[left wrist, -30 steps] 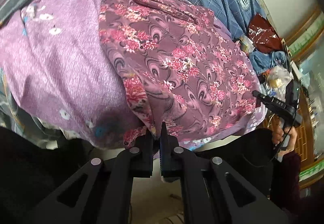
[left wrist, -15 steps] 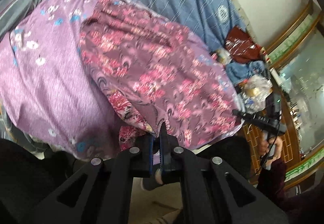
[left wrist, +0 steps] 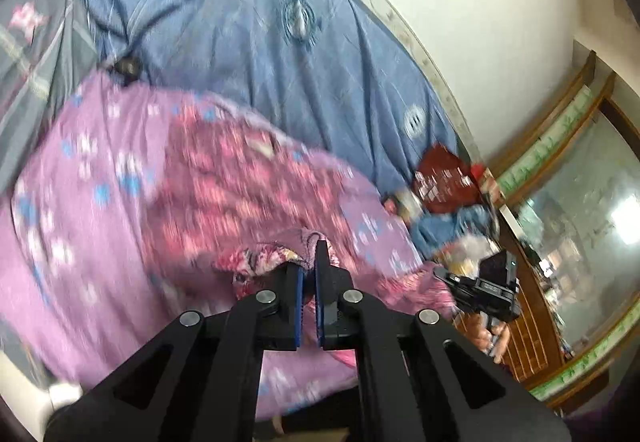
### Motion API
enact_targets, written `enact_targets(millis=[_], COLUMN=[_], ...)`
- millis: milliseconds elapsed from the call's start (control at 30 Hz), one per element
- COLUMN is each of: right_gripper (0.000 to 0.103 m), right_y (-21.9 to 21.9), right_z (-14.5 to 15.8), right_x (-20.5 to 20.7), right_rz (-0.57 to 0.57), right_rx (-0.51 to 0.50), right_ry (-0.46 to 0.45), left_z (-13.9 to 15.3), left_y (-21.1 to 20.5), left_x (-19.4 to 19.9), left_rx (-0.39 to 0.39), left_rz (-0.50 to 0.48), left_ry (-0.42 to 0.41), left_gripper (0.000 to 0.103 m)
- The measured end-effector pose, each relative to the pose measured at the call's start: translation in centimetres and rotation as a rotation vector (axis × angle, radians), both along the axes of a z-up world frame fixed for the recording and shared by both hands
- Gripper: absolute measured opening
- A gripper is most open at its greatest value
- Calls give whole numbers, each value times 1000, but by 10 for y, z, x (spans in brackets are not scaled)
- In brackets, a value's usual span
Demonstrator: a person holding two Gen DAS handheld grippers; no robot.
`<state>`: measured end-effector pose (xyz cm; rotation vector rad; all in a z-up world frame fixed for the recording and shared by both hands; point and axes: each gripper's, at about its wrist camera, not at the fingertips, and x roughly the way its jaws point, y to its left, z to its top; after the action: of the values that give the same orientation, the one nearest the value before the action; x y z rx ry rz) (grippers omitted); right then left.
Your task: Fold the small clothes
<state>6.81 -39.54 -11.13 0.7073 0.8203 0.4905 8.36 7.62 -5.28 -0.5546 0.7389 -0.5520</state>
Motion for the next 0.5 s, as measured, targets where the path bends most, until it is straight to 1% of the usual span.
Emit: enact_targets(millis=[100, 167, 200, 233, 267, 300, 333, 367, 400, 433, 467, 500], right_gripper=[9, 9, 9, 9, 9, 9, 11, 15, 24, 42, 48, 49], right_y=[-4, -11, -16, -21, -27, -31, -35, -38, -41, -45, -47, -49], right_z=[11, 14, 12, 9, 1, -5, -16, -26, -41, -59, -73, -88], right_x=[56, 100, 127, 144, 172, 188, 212, 229, 247, 265, 275, 283], right_rz=[-61, -108, -152, -180, -221, -244, -282, -308, -352, -403, -429, -453], right_rx=[28, 43, 37, 35, 42, 48, 52, 58, 65, 73, 85, 101], right_ry=[-3, -1, 2, 8, 20, 23, 21, 22, 34, 66, 97, 135], left_z=[9, 11, 10, 6, -1, -12, -22, -38, -56, -75, -96, -113], left_y=[10, 12, 12, 13, 13, 13, 14, 14, 13, 11, 12, 14], left_x=[60, 106, 133, 154, 179, 207, 225, 248, 266, 281, 293, 297], left_rx=[2, 18, 34, 48, 62, 70, 72, 85, 115, 138, 130, 101], left_rz=[34, 59, 74, 92, 113, 138, 157, 179, 198, 223, 242, 246], left_ry=[-4, -3, 1, 5, 12, 26, 42, 66, 97, 140, 189, 223], left_gripper=[2, 2, 3, 3, 2, 3, 3, 3, 3, 3, 3, 3])
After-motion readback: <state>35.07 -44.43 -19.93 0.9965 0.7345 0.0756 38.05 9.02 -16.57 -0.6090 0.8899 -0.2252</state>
